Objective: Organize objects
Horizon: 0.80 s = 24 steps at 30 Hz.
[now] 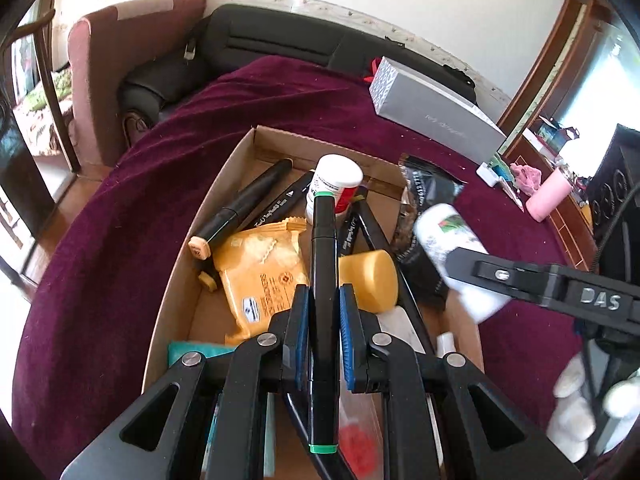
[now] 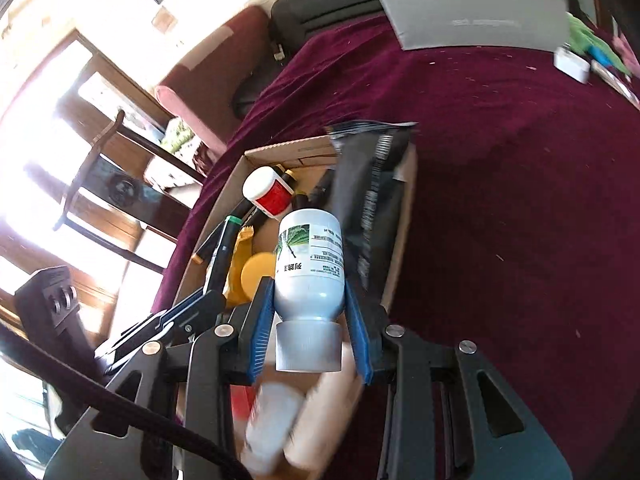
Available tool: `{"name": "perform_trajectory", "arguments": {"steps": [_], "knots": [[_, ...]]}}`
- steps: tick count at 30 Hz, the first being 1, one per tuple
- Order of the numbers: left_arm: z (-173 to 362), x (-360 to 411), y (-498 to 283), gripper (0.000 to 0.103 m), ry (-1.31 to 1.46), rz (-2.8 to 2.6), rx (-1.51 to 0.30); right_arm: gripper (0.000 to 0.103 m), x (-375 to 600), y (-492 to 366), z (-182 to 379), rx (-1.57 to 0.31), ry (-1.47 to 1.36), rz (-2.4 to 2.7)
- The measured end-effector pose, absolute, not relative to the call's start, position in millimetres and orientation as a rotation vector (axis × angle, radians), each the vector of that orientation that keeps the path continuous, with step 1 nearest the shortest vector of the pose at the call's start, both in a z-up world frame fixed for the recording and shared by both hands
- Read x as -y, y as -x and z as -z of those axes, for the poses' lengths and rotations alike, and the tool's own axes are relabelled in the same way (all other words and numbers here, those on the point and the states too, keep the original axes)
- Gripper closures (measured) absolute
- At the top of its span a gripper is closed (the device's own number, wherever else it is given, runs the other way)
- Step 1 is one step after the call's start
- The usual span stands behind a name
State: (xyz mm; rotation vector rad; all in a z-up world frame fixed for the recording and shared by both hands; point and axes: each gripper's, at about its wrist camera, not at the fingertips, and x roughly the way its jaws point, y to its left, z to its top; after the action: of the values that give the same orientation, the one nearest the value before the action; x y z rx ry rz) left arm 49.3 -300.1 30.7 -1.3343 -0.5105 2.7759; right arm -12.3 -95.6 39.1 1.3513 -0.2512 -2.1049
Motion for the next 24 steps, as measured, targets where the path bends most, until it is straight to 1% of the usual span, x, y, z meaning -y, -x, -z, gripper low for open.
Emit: {"name": "perform_trajectory", "arguments": {"steps": [7, 11, 13, 15, 18, 20, 22, 24], "knots": [[-27.4, 309.6, -48.5, 0.091, 1.267, -2.744, 0.657, 0.070, 123.1, 34.4, -30.3, 0.109, -1.327, 2.224], [-30.9, 317.9, -57.0, 0.090, 1.198, -2.730, 0.746, 0.070, 128.1, 38.2, -29.9, 0.104, -1.314, 2.217], [-36.2, 319.7, -63.7, 0.087, 1.165, -2.744, 0.758, 0.070, 125.2, 36.1, -35.5, 0.113, -1.294, 2.230], [-42.9, 320.1, -71.5, 0.079, 1.134, -2.763, 0.764, 0.070, 121.7, 32.4, -44.6, 0.123, -1.264, 2.247], [-55.2, 316.9, -86.8, 0.074, 1.076, -2.791, 0.762, 0.069, 100.1, 18.9, -62.9, 0.162, -1.198, 2.295], [-62.8, 312.8, -97.2, 0.073, 1.033, -2.809, 0.752, 0.066, 79.2, 9.1, -73.1, 0.186, -1.140, 2.344], [-71.5, 305.6, -110.5, 0.069, 0.984, -2.834, 0.744, 0.053, 59.2, 0.3, -80.9, 0.206, -1.082, 2.413], [-78.1, 296.5, -119.0, 0.068, 0.960, -2.842, 0.741, 0.050, 32.8, -10.1, -86.2, 0.250, -1.021, 2.496]]}}
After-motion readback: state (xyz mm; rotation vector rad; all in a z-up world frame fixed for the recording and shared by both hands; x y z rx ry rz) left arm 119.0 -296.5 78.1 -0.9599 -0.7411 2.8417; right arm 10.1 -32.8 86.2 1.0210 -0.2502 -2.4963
